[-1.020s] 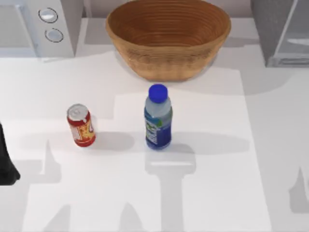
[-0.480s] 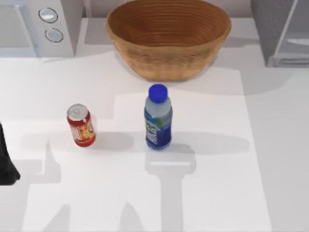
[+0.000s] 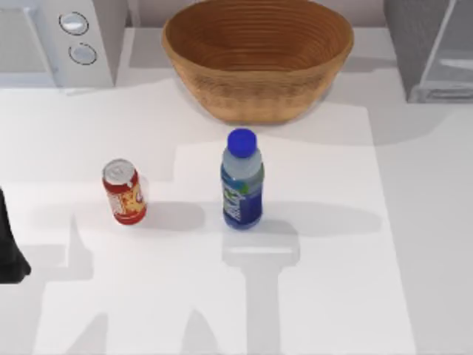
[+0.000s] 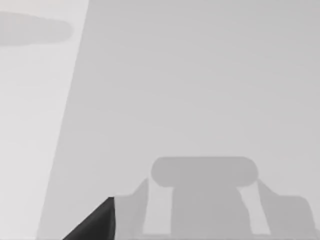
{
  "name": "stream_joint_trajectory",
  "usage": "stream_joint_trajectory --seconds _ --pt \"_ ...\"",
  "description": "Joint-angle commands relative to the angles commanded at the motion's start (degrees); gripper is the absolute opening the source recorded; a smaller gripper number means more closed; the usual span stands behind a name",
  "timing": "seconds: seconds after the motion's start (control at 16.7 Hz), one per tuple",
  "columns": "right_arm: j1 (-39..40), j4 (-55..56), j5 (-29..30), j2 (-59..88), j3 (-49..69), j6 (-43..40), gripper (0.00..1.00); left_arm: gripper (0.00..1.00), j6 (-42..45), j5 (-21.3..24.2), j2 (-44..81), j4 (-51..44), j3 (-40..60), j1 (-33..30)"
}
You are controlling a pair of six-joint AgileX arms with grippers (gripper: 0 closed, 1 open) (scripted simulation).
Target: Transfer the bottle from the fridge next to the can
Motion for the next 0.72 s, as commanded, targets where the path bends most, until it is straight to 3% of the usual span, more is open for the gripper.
stream_joint_trajectory --seconds 0.18,0.36,0.54,0.72 --pt "-3.47 0.89 -2.73 2.95 2.10 -3.44 1.00 1.00 0.00 0.00 0.00 0.00 0.00 0.00" --pt "-12.37 1.87 -9.16 11.24 6.71 -12.34 1.00 1.00 0.00 0.00 0.00 0.00 0.00 0.00" --pt "-25.97 2.71 -17.62 24.93 12.29 -26.76 1.00 1.00 0.00 0.00 0.00 0.00 0.00 0.00" --pt "-41.95 3.18 -26.61 43.27 18.08 -46.56 1.00 1.00 0.00 0.00 0.00 0.00 0.00 0.00"
